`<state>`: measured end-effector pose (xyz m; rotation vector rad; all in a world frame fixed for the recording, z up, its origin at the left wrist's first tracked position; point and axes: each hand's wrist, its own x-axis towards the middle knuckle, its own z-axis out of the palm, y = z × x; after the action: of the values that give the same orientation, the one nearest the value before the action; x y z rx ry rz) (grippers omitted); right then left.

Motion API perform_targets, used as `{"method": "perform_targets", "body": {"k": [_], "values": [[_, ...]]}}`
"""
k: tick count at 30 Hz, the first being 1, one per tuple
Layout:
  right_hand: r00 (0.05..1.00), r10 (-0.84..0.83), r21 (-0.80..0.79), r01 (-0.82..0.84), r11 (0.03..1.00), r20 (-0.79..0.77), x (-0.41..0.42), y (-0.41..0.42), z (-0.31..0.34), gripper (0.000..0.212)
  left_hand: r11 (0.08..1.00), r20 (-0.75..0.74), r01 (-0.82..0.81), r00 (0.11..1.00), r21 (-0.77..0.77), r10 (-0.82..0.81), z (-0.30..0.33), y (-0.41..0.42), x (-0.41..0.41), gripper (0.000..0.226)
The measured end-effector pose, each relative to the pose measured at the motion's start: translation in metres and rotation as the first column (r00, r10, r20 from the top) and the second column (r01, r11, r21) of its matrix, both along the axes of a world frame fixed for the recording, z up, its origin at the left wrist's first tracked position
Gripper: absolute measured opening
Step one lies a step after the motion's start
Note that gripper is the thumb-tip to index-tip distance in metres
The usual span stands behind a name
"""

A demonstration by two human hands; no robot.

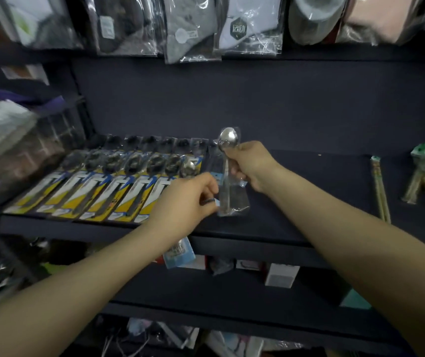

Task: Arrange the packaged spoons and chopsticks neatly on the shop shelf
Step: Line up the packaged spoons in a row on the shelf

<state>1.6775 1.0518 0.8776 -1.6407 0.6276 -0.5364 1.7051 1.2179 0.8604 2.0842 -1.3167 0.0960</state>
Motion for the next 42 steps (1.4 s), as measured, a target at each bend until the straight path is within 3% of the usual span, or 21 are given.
{"method": "perform_targets", "body": {"k": [4, 5, 8, 11, 14, 17, 19, 22, 25, 27, 29, 30, 33, 36, 39, 42], "values": [[1.0, -0.017, -0.071, 0.017, 0.997, 0.004, 0.004, -0.003, 0.009, 0.038, 0.997, 0.347, 0.077, 0.936, -0.017, -0.066, 0.001, -0.008, 0.004, 0.021], [1.0, -0.022, -0.124, 0.022, 0.992, 0.002, 0.005, -0.005, 0.01, 0.039, 0.997, 0.366, 0.074, 0.928, -0.011, -0.064, 0.003, -0.012, 0.007, 0.022], [0.998, -0.045, -0.285, 0.029, 0.958, -0.052, 0.008, -0.007, 0.005, 0.039, 0.993, 0.22, 0.101, 0.969, 0.065, -0.113, 0.004, -0.027, 0.018, 0.026], [0.994, -0.043, -0.293, 0.011, 0.956, -0.105, 0.009, -0.011, -0.015, 0.036, 0.966, 0.125, 0.18, 0.971, 0.183, -0.205, -0.002, -0.037, 0.032, 0.015], [0.986, -0.049, -0.223, 0.012, 0.975, -0.162, 0.011, -0.015, -0.034, 0.03, 0.931, 0.157, 0.223, 0.948, 0.289, -0.276, -0.009, -0.038, 0.041, 0.005], [0.97, -0.105, -0.322, 0.03, 0.946, -0.219, 0.01, -0.019, -0.04, 0.035, 0.908, 0.224, 0.233, 0.92, 0.348, -0.322, -0.008, -0.038, 0.046, 0.013], [0.952, -0.141, -0.448, 0.005, 0.894, -0.273, 0.01, -0.019, -0.041, 0.037, 0.917, 0.235, 0.247, 0.915, 0.313, -0.327, -0.005, -0.031, 0.049, 0.017], [0.887, -0.257, -0.658, -0.067, 0.75, -0.384, 0.006, -0.012, -0.043, 0.029, 0.971, 0.228, 0.208, 0.946, 0.121, -0.232, -0.001, -0.008, 0.048, 0.017], [0.82, -0.399, -0.815, -0.133, 0.564, -0.41, 0.0, -0.004, -0.04, 0.046, 0.998, 0.194, 0.065, 0.979, 0.022, -0.068, -0.005, 0.026, 0.043, 0.01], [0.873, -0.375, -0.864, -0.097, 0.493, -0.312, 0.0, 0.004, -0.03, 0.044, 0.997, 0.149, -0.067, 0.987, 0.03, 0.062, -0.014, 0.047, 0.039, 0.017], [0.945, -0.22, -0.83, -0.085, 0.551, -0.243, 0.009, 0.017, -0.02, 0.029, 0.984, 0.105, -0.162, 0.982, 0.068, 0.154, -0.023, 0.064, 0.033, 0.029], [0.954, -0.134, -0.776, -0.132, 0.616, -0.268, 0.015, 0.026, -0.017, 0.026, 0.976, 0.077, -0.196, 0.979, 0.096, 0.189, -0.027, 0.071, 0.03, 0.034], [0.898, 0.02, -0.59, -0.305, 0.748, -0.44, 0.032, 0.052, -0.018, 0.043, 0.955, -0.012, -0.245, 0.968, 0.17, 0.25, -0.04, 0.082, 0.02, 0.047], [0.889, -0.044, -0.601, -0.271, 0.752, -0.457, 0.041, 0.061, -0.027, 0.044, 0.959, -0.242, -0.258, 0.929, 0.118, 0.28, -0.049, 0.083, 0.009, 0.045], [0.896, -0.1, -0.643, -0.23, 0.73, -0.434, 0.043, 0.066, -0.035, 0.044, 0.947, -0.683, -0.317, 0.705, -0.059, 0.193, -0.051, 0.076, 0.0, 0.04], [0.897, -0.088, -0.637, -0.235, 0.734, -0.433, 0.044, 0.066, -0.035, 0.037, 0.893, -0.881, -0.417, 0.47, -0.169, 0.054, -0.047, 0.066, -0.008, 0.033]]}}
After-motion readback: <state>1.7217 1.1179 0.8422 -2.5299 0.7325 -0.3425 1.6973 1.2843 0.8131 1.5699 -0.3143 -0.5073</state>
